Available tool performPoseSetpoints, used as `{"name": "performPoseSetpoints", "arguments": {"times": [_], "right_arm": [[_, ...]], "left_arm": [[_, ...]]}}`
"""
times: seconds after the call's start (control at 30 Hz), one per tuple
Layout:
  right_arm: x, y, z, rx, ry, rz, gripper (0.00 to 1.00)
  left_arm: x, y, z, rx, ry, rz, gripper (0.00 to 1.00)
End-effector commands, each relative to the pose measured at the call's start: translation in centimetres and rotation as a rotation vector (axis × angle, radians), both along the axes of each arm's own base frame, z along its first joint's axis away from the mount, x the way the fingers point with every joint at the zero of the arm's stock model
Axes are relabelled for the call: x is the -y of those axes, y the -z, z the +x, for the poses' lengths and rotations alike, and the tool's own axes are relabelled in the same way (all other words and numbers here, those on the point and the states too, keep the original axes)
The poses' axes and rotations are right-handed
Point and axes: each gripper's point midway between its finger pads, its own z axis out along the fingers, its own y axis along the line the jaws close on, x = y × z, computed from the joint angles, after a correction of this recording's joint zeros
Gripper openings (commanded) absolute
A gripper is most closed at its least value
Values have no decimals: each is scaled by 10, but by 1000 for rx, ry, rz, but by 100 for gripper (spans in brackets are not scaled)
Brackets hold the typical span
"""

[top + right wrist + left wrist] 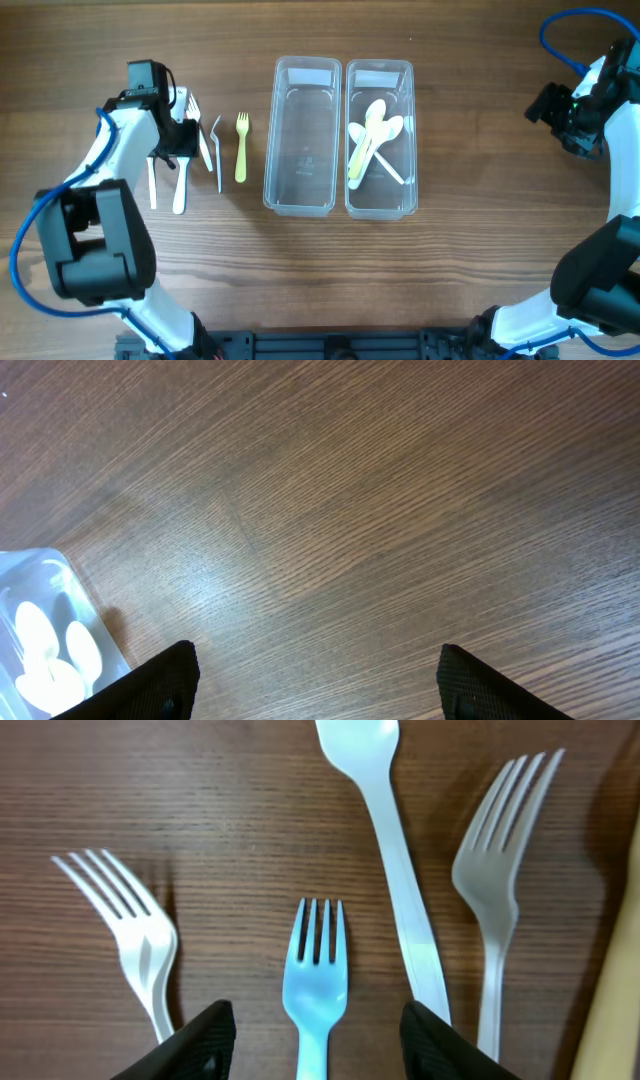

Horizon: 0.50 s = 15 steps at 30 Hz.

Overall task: Pack container
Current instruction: 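Align left gripper over the light-blue fork and grasp it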

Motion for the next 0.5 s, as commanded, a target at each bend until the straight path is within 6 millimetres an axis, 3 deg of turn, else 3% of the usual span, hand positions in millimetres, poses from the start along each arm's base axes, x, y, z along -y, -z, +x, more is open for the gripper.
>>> {"name": "performPoseSetpoints", "arguments": {"times": [0.0, 0.1, 0.33, 0.47], "right_arm": [[-4, 4, 1, -3, -17, 14, 76], [-4, 4, 1, -3, -17, 14, 76], [-4, 4, 1, -3, -17, 13, 76], [-4, 4, 1, -3, -17, 13, 76]], "left_arm": [[1, 23, -4, -55, 5, -9, 52], [1, 32, -6, -81, 5, -12, 47], [-5, 32, -6, -76, -9, -12, 41], [-15, 33, -10, -82, -36, -14, 33]]}}
